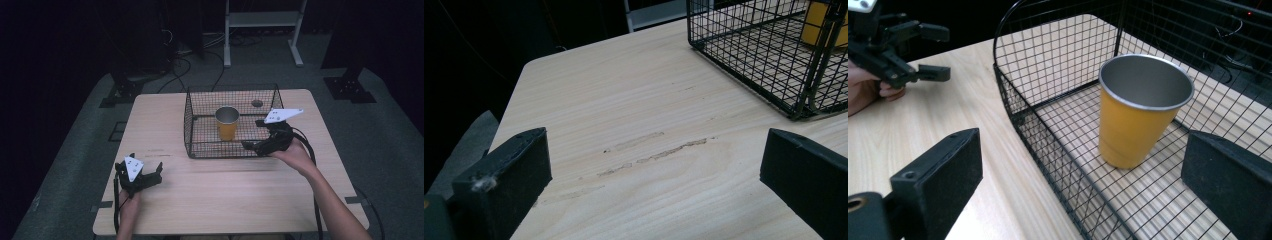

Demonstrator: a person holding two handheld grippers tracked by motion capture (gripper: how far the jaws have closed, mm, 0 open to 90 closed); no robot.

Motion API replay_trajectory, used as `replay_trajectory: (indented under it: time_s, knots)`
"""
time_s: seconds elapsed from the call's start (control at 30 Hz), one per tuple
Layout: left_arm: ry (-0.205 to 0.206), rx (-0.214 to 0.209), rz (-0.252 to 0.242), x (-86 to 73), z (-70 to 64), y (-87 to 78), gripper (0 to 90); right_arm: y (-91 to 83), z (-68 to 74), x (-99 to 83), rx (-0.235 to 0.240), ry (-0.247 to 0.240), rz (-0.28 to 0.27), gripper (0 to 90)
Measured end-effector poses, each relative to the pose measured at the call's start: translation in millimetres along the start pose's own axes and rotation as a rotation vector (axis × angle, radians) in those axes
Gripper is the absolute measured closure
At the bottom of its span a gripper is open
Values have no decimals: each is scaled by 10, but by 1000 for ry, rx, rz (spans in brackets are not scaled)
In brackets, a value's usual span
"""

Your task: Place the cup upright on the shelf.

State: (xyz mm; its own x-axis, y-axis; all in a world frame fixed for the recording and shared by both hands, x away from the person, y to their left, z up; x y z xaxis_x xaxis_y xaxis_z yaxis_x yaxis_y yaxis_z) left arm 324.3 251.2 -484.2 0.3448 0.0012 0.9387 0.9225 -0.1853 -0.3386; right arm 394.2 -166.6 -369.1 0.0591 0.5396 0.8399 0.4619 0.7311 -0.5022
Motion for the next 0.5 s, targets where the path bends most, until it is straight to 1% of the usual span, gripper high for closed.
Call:
replay_trajectory:
  time_s: [0.07,0.27,0.4,0.5]
  knots:
    - [1,0,0,0,0,0,0,-17,30,-37,-4,-3,8,24]
    - [1,0,1,-1,-1,-1,0,-78,64,-114,-6,13,-2,24]
    - [0,1,1,0,0,0,0,-132,109,-144,-15,-6,-1,24]
    - [2,1,0,-1,-1,1,0,-159,137,-169,-18,-9,0,24]
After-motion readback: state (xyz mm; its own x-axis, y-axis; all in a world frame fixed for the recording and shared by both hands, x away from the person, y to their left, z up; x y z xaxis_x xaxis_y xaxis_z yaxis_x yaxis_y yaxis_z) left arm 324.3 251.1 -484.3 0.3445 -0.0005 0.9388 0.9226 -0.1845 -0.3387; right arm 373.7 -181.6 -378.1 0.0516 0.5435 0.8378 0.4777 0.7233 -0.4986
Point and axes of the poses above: each handheld gripper's, and its own axes: y roughly forward along the jaws, x roughly out of its top, z roughly to its left, the point moved 2 cm from there along y, roughly forward along the jaws, and after that the axes turned 15 degrees about -y, right-handed, at the moved point
